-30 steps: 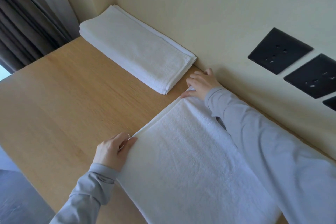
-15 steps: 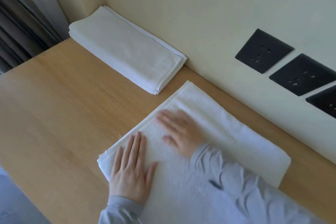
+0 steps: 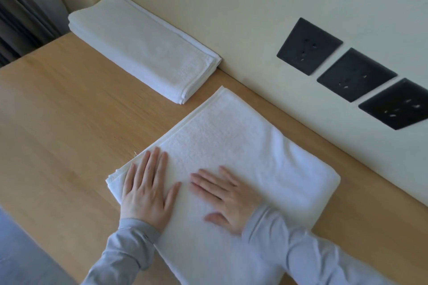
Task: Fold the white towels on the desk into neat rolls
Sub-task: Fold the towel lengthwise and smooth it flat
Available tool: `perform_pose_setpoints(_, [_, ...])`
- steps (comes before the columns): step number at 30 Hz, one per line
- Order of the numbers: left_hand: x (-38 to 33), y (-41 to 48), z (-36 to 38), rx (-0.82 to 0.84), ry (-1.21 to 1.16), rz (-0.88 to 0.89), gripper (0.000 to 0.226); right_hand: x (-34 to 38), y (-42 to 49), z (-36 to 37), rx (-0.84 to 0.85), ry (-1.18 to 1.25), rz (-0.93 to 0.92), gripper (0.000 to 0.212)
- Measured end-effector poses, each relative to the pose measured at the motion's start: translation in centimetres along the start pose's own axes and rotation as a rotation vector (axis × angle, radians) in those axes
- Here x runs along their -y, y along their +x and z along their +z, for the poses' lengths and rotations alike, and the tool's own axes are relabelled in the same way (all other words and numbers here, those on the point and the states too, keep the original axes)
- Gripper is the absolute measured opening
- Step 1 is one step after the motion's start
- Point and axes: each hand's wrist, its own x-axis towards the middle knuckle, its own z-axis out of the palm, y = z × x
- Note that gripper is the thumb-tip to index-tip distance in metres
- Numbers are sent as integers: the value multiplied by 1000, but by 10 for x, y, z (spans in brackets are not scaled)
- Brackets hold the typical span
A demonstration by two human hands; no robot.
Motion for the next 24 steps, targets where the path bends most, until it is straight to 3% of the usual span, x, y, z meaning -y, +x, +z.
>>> perform_pose_setpoints(1, [0,-1,1,-6,9,1,74,-16,-16,1,29,-39,45,61])
perform_pose_setpoints(5, [-2,-1,2,3,58,-11,77,-116,-78,-12,180,-147,626,65])
perform_pose_setpoints(7, [-5,-2,0,20,67,-40,83,-141,-96,-21,272,-135,800,64])
perform_pose_setpoints(8, [-12,-4,-2,15,41,-67,87,-140,-98,-28,263,-168,811,65])
perform_pose_setpoints(10, [-42,-18,-4,-26,-26,-108,91,-116,-93,-36,91,-195,720,71])
perform_pose_setpoints(13, [-116,-62,10,-6,-114,38,75,-50,-80,-29,-171,-53,390,58])
perform_pose_setpoints(16, [-151,-100,27,114,-131,109,71,3,-88,-2,-84,-53,172,48])
perform_pose_setpoints(18, [-144,-112,35,151,-114,71,73,-16,-105,1,-13,-64,215,56])
perform_pose_setpoints(24, [-136,-117,44,164,-73,70,73,-115,-153,-5,146,-66,617,64])
